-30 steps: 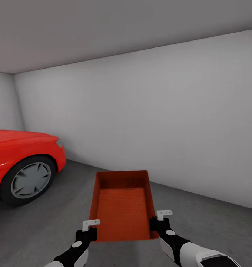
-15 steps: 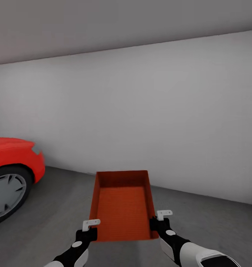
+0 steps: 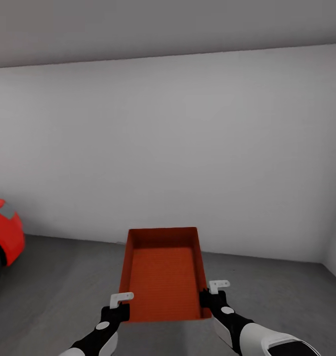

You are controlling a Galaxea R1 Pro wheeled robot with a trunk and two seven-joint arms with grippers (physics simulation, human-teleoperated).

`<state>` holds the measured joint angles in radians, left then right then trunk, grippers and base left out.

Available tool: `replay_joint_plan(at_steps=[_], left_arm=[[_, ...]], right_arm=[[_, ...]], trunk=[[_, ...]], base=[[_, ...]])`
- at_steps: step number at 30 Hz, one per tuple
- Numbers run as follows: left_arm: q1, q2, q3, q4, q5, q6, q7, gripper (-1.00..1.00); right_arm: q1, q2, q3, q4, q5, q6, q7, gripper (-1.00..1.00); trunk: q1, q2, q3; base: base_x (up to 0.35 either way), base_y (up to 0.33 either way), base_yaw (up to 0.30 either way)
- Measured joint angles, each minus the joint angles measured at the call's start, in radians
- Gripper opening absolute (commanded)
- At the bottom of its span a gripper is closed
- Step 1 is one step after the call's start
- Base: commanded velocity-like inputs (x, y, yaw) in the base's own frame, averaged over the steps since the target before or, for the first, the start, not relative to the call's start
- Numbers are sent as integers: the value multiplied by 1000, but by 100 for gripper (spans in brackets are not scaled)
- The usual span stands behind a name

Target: Move the two storage containers from the living room to the garage. In the garage, place one container on the floor and stack the other container on top of it (either order is fine).

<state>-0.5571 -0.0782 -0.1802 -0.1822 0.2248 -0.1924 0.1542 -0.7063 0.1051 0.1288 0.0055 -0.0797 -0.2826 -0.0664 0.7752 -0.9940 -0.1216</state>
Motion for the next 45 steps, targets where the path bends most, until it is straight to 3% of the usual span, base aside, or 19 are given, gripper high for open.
replay_joint_plan(at_steps=[12,34,45], left_arm=[[0,1,1,-1,1,1,-3,-100],[0,1,1,-1,1,1,-3,-100],[0,0,0,1,1,-1,-1,-100]], right_arm=[[0,0,-3,0,3,0,1,-100],[0,0,-3,0,2,0,1,-100],[0,0,1,0,-1,0,0,-100]], trunk=[[0,0,0],[0,0,0],[1,0,0]], base=[[309,153,-264],[318,4,1],[52,0,1]])
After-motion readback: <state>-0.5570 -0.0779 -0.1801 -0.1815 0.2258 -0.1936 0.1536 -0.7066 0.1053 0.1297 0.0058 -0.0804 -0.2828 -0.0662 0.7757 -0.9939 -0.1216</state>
